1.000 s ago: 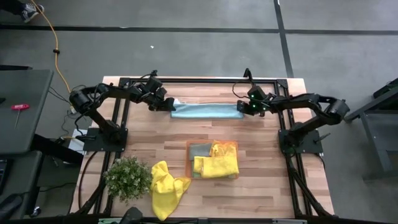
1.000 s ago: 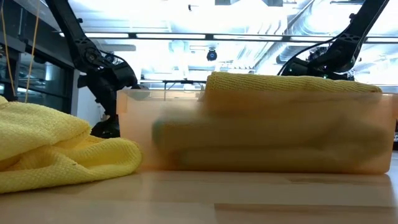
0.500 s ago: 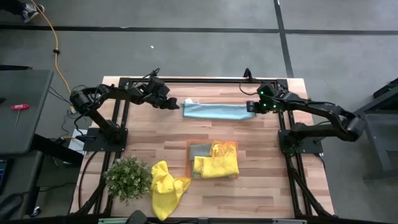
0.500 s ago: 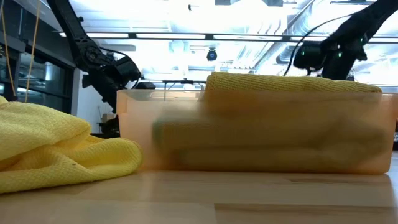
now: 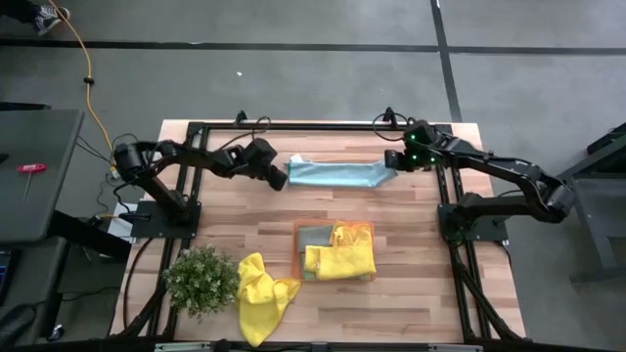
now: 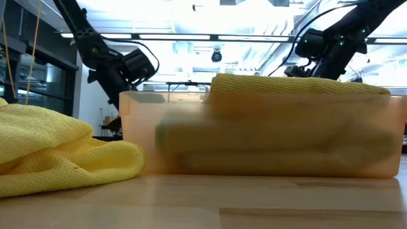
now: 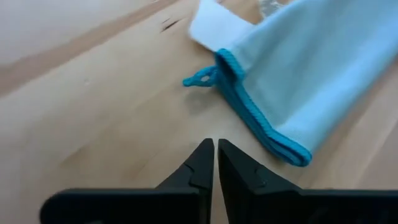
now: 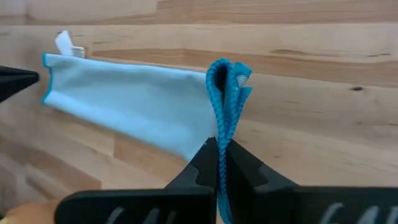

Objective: Fold microfiber towels
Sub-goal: Fold the blue microfiber towel

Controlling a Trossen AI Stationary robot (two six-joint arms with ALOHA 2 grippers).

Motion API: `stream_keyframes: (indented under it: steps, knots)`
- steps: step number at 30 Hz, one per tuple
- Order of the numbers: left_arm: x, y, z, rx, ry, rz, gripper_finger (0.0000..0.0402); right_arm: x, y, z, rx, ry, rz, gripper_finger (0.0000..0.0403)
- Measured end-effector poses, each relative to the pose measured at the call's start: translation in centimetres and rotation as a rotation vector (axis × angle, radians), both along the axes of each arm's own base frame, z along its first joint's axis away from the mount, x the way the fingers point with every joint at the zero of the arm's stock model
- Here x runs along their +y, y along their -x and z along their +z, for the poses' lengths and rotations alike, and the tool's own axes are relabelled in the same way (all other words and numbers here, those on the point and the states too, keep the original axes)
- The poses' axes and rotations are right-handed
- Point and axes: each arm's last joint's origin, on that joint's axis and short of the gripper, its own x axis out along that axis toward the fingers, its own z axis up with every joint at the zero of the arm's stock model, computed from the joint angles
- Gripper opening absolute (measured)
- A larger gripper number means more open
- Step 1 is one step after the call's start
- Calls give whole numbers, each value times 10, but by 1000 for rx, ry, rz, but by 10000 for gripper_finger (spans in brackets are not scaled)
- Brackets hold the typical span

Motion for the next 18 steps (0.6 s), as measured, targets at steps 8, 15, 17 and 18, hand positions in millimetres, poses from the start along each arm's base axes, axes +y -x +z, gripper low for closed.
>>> stream_keyframes:
  steps: [8,15,17,18]
  knots:
    - [-7,-9,-3,50,-107,-161,1,12,-16,8,-62,-15,45,0]
    - [-4,-20,-24,23,-94,-198,0,25,-39,16,-183,15,21,0]
    - [-6,-23,-26,23,-104,-199,0,27,-47,15,-211,9,18,0]
    - [-7,-23,-26,25,-113,-196,0,28,-52,13,-222,2,16,0]
